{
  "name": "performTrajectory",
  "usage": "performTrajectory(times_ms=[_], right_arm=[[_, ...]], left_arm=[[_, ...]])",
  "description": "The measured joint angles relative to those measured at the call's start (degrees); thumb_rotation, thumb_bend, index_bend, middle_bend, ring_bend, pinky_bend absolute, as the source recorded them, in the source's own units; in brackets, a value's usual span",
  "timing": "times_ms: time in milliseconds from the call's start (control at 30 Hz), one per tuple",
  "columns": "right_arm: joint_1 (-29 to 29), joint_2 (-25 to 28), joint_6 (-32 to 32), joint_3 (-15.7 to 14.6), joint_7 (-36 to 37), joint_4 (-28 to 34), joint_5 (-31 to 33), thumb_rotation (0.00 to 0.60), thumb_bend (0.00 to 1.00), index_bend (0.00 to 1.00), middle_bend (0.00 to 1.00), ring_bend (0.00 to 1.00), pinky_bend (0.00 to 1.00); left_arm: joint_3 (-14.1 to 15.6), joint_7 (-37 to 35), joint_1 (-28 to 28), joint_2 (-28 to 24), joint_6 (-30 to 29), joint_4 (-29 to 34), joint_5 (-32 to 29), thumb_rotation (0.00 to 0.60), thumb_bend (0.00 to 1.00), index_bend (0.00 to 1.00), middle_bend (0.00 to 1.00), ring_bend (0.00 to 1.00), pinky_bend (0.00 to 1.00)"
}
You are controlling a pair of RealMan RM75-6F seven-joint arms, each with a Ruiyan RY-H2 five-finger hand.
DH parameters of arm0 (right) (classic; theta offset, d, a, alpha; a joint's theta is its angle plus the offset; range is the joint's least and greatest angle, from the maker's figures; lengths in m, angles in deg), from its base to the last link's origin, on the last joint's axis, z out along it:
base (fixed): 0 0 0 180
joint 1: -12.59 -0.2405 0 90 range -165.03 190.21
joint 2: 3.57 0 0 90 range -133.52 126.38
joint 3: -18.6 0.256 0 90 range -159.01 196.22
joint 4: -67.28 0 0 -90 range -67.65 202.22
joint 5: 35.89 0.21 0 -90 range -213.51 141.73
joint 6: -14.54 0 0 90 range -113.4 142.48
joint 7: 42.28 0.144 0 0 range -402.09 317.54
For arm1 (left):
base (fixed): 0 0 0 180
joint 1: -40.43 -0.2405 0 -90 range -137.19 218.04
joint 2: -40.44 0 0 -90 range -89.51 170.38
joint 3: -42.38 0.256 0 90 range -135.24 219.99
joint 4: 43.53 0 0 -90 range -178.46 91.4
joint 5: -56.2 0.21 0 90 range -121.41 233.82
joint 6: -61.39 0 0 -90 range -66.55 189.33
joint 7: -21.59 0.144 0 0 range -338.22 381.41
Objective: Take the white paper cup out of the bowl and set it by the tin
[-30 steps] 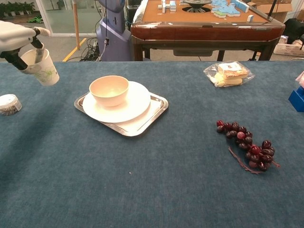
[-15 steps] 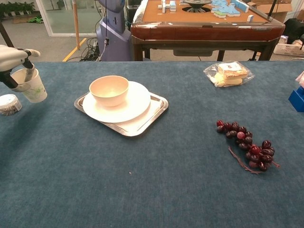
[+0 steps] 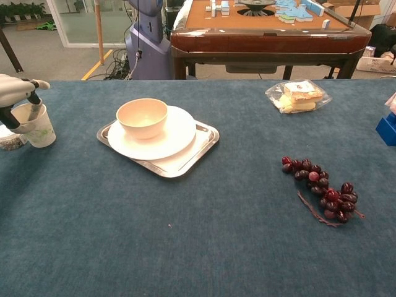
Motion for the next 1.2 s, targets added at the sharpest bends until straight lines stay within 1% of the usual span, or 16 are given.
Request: performTrajectory(times_ms=[100,367,533,700,833,1100,1200], right_arm=[[0.02,0.01,0.03,0.0,0.02,-0.01,-0.01,0.6,0.04,0.29,0.28,0.19,0.31],[-0.04,-0.02,-0.12,-0.02,-0.02,-0.07,-0.01,0.6,0.05,0.29,0.28,0.19,0.31],[-0.03,-0.02,-0.1,-0.03,-0.07,-0.01,0.01,0.6,0.05,0.29,0.28,0.19,0.31],[-0.06,-0.03,-0.16,-0.05,-0.15,0.03,-0.04,0.6,0.05,0.29,0.28,0.19,0.31],[-0.05,-0.06,-0.11,-0.13,-0.29,0.11,-0.18,0.6,0.05,0.29,0.28,0.19,0.31],[-0.16,-0.25,-0.29,-0.19,-0.89,0.18,-0.07,0.6,0.04,0.29,0.28,0.19,0.31],[-0.18,-0.3,-0.33,-0.18,-1.05,0.16,0.03,0.6,0.05,0.29,0.28,0.19,0.31]], left_arm=[[0.21,0.45,0.0,0.13,0.41,-0.17,-0.39,0.6,0.37,0.54,0.0,0.0,0.1],[0.68,1.7,-0.06,-0.02,0.56,0.29,-1.01,0.6,0.37,0.31,0.0,0.0,0.1],[0.48,1.46,-0.28,-0.55,0.03,1.27,-0.95,0.6,0.36,0.2,0.0,0.0,0.1],[0.21,1.29,-0.79,-1.8,-1.56,3.91,-0.71,0.6,0.36,0.12,0.0,0.0,0.1],[-0.12,0.07,-1.67,-3.72,-3.22,7.33,0.17,0.6,0.36,0.09,0.0,0.0,0.1],[-0.43,-2.28,-4.22,-8.52,-6.85,14.52,1.66,0.6,0.36,0.09,0.0,0.0,0.1],[-0.27,-4.08,-5.77,-10.52,-8.73,17.68,3.45,0.6,0.36,0.11,0.0,0.0,0.1]])
